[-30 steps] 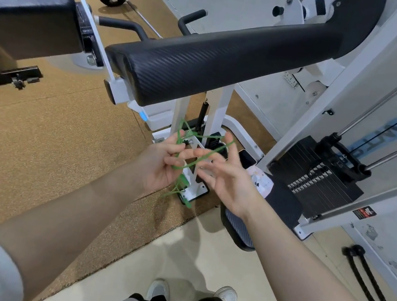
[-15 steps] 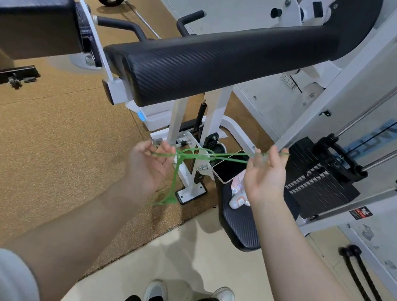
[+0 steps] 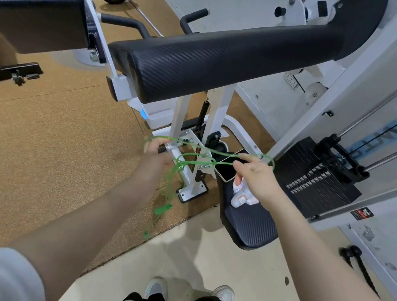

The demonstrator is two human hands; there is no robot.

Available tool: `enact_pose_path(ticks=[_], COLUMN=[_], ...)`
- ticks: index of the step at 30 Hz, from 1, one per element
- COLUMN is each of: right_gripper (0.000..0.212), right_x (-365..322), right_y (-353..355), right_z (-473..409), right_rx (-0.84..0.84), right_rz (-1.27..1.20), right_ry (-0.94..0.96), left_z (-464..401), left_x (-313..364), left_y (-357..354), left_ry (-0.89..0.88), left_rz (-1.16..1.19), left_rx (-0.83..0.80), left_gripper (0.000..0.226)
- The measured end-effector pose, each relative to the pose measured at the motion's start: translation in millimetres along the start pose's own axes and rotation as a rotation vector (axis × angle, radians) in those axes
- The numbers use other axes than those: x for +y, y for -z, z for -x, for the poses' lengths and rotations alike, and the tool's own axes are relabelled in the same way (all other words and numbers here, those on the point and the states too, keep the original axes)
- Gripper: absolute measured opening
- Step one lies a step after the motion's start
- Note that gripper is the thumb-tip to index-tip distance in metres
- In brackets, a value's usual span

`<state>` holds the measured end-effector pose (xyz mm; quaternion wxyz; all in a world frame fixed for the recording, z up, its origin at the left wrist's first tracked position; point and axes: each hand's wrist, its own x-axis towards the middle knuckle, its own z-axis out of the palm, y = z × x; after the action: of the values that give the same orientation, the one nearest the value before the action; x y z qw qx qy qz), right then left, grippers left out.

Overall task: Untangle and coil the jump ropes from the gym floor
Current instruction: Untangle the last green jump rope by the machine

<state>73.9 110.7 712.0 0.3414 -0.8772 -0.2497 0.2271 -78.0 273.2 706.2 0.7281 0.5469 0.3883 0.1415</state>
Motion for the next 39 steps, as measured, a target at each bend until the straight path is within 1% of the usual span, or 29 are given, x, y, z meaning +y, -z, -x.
enact_pose_path(ticks=[1, 3, 4, 5, 7, 8, 9, 10, 11, 13, 15, 16, 17, 19, 20, 22, 25, 26, 28, 29, 30, 31, 32, 33, 34, 35, 36, 37, 39], right_gripper=[0.051, 0.045, 0.04, 0.039, 0.054, 0.06, 0.061, 0.06, 0.059, 0.056, 0.051, 0.049, 0.047, 0.044, 0.04, 0.033, 0.018, 0.017, 0.018, 0.018, 0.018, 0.02, 0.022, 0.024, 0.026, 0.028, 0.029, 0.03, 0.028], right_x=[-9.8, -19.6, -20.9, -21.6, -21.9, -22.7, -24.2, -22.8, -22.9, -21.8, -18.1, -16.7, -15.1, -14.0, -13.9, -12.5, -15.0, -16.8, -21.5, -24.1, -27.1, -29.2, -31.0, -31.8, -32.0, -31.6, -31.7, -31.9, -34.6], right_y=[4.2, 12.8, 17.8, 22.3, 28.7, 30.5, 32.0, 31.9, 31.9, 29.4, 27.1, 27.1, 28.6, 32.6, 33.0, 29.5, 20.8, 18.6, 16.1, 16.1, 16.6, 17.5, 18.7, 19.8, 20.6, 21.0, 20.7, 19.8, 18.0], right_z=[6.7, 13.5, 14.4, 15.0, 15.8, 16.4, 16.7, 15.2, 14.7, 14.7, 15.4, 16.2, 16.3, 17.0, 16.8, 16.0, 16.2, 17.1, 20.6, 24.2, 29.1, 33.4, 36.9, 38.8, 39.4, 39.0, 38.7, 38.0, 37.7], right_rx=[-0.004, 0.029, 0.035, 0.014, -0.067, -0.112, -0.135, -0.142, -0.139, -0.132, -0.143, -0.143, -0.146, -0.169, -0.195, -0.252, -0.216, -0.208, -0.233, -0.25, -0.263, -0.274, -0.278, -0.272, -0.264, -0.256, -0.249, -0.245, -0.253], right_rz=[-0.228, -0.57, -0.712, -0.857, -1.038, -1.055, -1.037, -0.987, -0.907, -0.708, -0.526, -0.423, -0.283, 0.104, 0.282, 0.469, 0.559, 0.553, 0.426, 0.304, 0.173, 0.064, -0.013, -0.061, -0.099, -0.13, -0.162, -0.196, -0.26], right_ry=[0.0, -0.003, 0.009, 0.023, 0.042, 0.042, 0.042, 0.04, 0.035, 0.011, -0.006, 0.007, 0.042, 0.144, 0.2, 0.267, 0.312, 0.323, 0.341, 0.324, 0.29, 0.252, 0.221, 0.203, 0.204, 0.22, 0.233, 0.237, 0.225], left_z=[-4.7, -14.6, -20.5, -25.7, -32.1, -30.9, -31.2, -31.0, -28.7, -21.7, -19.1, -17.4, -16.4, -15.1, -15.8, -18.9, -26.3, -28.3, -28.7, -28.6, -27.3, -25.6, -24.4, -20.6, -13.2, -3.0, 7.6, 17.9, 35.4], left_x=[-6.0, -20.7, -27.9, -34.8, -45.3, -45.9, -46.2, -45.1, -41.3, -30.9, -21.1, -16.4, -12.9, -7.3, -5.6, 1.5, 16.4, 20.6, 29.8, 34.5, 38.0, 39.9, 39.7, 38.8, 38.4, 37.9, 36.8, 34.9, 32.3], left_y=[5.3, 22.2, 32.1, 41.8, 56.2, 59.2, 60.0, 57.6, 53.7, 42.2, 28.8, 22.5, 17.9, 13.3, 12.5, 11.3, 7.5, 5.6, 2.2, 0.3, -1.8, -3.6, -5.2, -7.4, -10.6, -14.1, -17.3, -20.5, -27.2], left_ry=[-0.01, -0.06, -0.066, -0.048, 0.002, -0.019, -0.067, -0.107, -0.1, 0.013, 0.131, 0.162, 0.173, 0.164, 0.144, 0.09, 0.064, 0.062, 0.051, 0.053, 0.064, 0.085, 0.098, 0.072, -0.01, -0.116, -0.217, -0.272, -0.318], left_rz=[-0.119, -0.411, -0.561, -0.696, -0.955, -1.081, -1.127, -1.074, -0.923, -0.481, -0.053, 0.094, 0.184, 0.263, 0.268, 0.22, 0.156, 0.154, 0.113, 0.024, -0.119, -0.283, -0.446, -0.576, -0.652, -0.665, -0.629, -0.579, -0.521], left_rx=[0.017, -0.008, -0.025, -0.043, -0.116, -0.161, -0.168, -0.155, -0.137, -0.126, -0.156, -0.157, -0.147, -0.121, -0.108, -0.079, -0.031, -0.02, -0.011, -0.009, -0.007, -0.01, -0.008, 0.001, 0.011, -0.009, -0.066, -0.137, -0.218], left_gripper=[0.058, 0.081, 0.087, 0.088, 0.075, 0.06, 0.04, 0.028, 0.03, 0.041, 0.041, 0.04, 0.038, 0.035, 0.034, 0.032, 0.033, 0.033, 0.029, 0.022, 0.013, 0.023, 0.043, 0.056, 0.059, 0.05, 0.036, 0.024, 0.025])
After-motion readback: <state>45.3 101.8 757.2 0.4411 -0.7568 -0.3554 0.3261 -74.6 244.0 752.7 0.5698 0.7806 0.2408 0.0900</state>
